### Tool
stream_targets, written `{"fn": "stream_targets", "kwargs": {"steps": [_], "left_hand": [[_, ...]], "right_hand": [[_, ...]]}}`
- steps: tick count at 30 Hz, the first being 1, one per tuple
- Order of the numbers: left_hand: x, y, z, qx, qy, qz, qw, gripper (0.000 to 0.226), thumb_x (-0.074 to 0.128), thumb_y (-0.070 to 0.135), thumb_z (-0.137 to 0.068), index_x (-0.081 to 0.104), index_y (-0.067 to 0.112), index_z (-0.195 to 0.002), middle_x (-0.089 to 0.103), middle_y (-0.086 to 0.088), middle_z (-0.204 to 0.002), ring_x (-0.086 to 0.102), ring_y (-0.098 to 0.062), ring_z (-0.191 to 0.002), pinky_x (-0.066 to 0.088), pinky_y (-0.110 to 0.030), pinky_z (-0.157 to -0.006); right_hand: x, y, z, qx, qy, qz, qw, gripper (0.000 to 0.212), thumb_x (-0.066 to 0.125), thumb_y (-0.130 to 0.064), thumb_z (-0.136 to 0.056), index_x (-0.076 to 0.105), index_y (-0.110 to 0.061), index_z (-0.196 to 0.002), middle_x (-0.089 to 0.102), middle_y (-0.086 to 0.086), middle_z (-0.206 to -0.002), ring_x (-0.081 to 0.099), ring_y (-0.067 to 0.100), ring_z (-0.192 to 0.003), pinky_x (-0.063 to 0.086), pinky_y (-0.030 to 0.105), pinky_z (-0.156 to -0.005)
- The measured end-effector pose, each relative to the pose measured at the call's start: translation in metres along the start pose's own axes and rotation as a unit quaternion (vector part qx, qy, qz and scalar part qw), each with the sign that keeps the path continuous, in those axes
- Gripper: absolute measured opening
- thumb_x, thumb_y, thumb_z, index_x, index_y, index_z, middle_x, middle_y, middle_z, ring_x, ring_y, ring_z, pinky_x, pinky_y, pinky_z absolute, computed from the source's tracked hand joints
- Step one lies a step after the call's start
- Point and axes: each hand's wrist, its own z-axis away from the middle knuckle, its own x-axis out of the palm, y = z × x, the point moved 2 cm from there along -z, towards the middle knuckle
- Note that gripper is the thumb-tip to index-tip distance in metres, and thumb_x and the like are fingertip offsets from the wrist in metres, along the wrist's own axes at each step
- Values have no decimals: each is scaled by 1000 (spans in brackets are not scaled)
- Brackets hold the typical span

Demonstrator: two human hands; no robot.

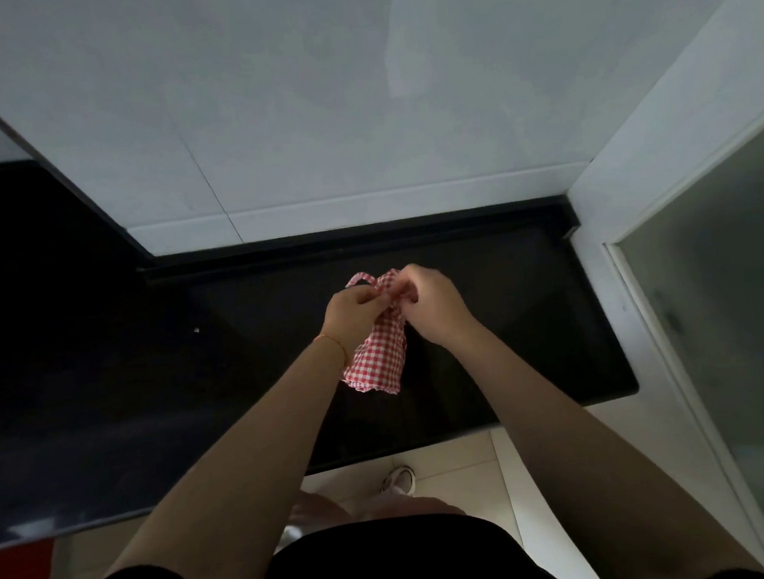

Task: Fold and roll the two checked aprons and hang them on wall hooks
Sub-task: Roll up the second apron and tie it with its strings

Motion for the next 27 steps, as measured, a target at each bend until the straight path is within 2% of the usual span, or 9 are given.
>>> {"fn": "stream_targets", "kwargs": {"steps": [2, 6, 10, 13, 19, 23, 26, 27], "left_hand": [[1, 1, 2, -1, -5, 11, 1000, 16, 60, 27, -95, 70, 17, -103, 68, 2, -101, 63, -10, -96, 47, -26, -84], [1, -1, 5, -5, 1, 28, 1000, 16, 56, 23, -97, 69, 18, -105, 68, 4, -101, 63, -9, -95, 47, -24, -80], [2, -2, 1, -1, 19, 5, 1000, 20, 55, 21, -97, 68, 17, -112, 68, 5, -104, 62, -10, -99, 49, -33, -95], [6, 0, -1, 12, 24, -22, 999, 21, 55, 20, -97, 67, 17, -114, 67, 5, -105, 62, -8, -99, 48, -34, -98], [10, -1, -5, 9, 24, -31, 999, 16, 62, 26, -94, 69, 20, -107, 69, 4, -100, 65, -10, -95, 52, -36, -94], [8, 1, -10, 11, 69, -58, 996, 16, 67, 24, -89, 65, 21, -105, 66, 6, -101, 62, -7, -95, 51, -30, -90], [4, 2, -9, 18, 66, -74, 995, 20, 67, 25, -89, 60, 20, -108, 63, 6, -102, 60, -7, -94, 49, -26, -84], [3, 1, -9, 21, 54, -76, 995, 21, 67, 23, -90, 58, 20, -108, 63, 5, -103, 60, -8, -95, 49, -26, -85]], "right_hand": [[3, -1, 2, -3, -15, 2, 1000, 9, 57, -12, -95, 58, -19, -100, 56, -8, -99, 56, 6, -90, 45, 19, -77], [2, -1, 1, -2, -26, -2, 1000, 7, 57, -14, -96, 59, -17, -101, 61, -4, -101, 60, 8, -87, 53, 27, -80], [-2, 3, 5, -5, -4, -31, 1000, 7, 63, -14, -92, 59, -19, -95, 62, -5, -94, 60, 7, -82, 54, 24, -75], [1, 0, 6, 1, -11, -24, 1000, 7, 62, -13, -92, 58, -17, -96, 60, -4, -93, 60, 9, -81, 50, 20, -73], [12, -7, 6, -12, -14, 32, 999, 14, 57, -12, -93, 48, -20, -88, 50, -6, -88, 52, 7, -75, 45, 21, -71], [16, -5, 4, -7, 13, 55, 998, 13, 56, -12, -95, 49, -19, -85, 52, -6, -84, 52, 6, -73, 48, 23, -73], [18, -2, 4, -4, 25, 58, 998, 2, 56, -16, -96, 55, -18, -96, 58, -4, -93, 57, 8, -84, 50, 24, -84], [20, -1, 2, -12, 25, 72, 997, 9, 55, -16, -97, 57, -16, -106, 60, -1, -100, 59, 11, -91, 47, 21, -86]]}}
